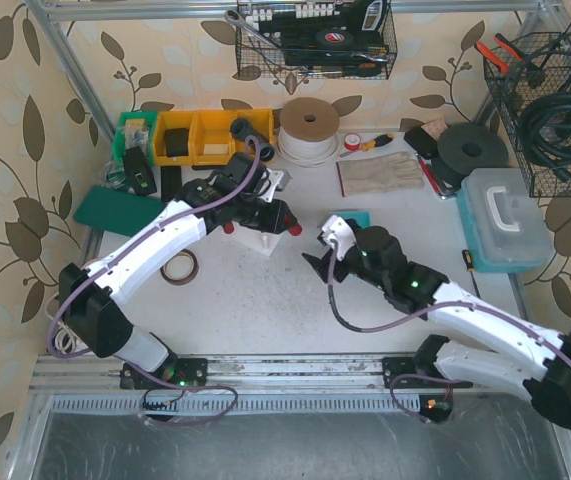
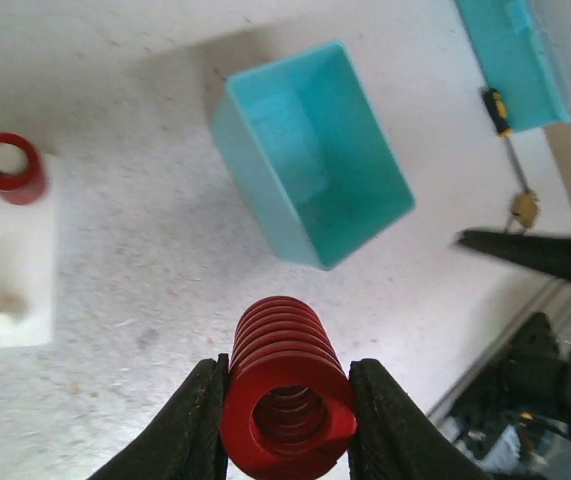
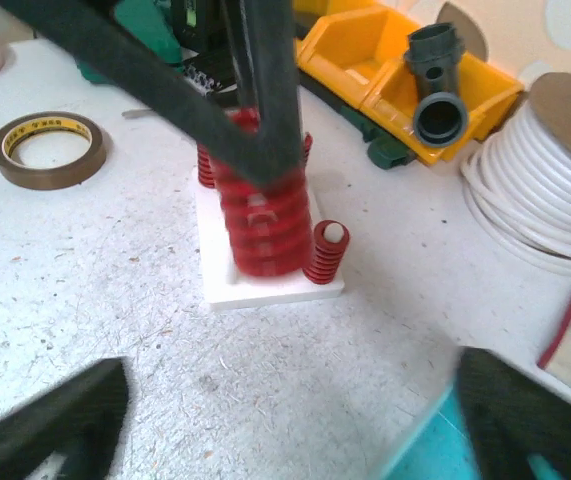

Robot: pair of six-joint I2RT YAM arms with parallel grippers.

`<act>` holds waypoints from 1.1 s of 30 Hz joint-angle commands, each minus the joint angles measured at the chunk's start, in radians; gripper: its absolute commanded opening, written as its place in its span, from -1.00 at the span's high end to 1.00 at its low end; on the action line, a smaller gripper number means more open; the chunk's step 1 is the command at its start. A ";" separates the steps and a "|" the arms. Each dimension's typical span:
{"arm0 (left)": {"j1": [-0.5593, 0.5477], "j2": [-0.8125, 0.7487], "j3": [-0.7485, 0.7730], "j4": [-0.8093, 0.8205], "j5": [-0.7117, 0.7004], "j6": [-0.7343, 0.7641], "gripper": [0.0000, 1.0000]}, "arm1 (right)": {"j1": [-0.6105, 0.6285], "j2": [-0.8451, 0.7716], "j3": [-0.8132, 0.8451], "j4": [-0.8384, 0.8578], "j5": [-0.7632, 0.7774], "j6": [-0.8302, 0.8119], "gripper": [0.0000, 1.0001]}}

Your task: Install the large spring

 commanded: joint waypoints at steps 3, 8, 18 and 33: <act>0.009 0.014 0.101 -0.184 -0.299 0.134 1.00 | 0.003 -0.197 -0.095 -0.072 0.088 0.152 -1.00; 0.011 0.064 0.089 -0.211 -0.422 0.166 1.00 | 0.003 -0.311 -0.181 -0.070 0.203 0.207 -1.00; 0.014 0.140 0.055 -0.168 -0.422 0.131 1.00 | 0.003 -0.403 -0.298 0.032 0.248 0.209 -0.99; 0.040 0.208 0.048 -0.112 -0.433 0.110 1.00 | 0.002 -0.398 -0.298 0.036 0.205 0.192 -0.97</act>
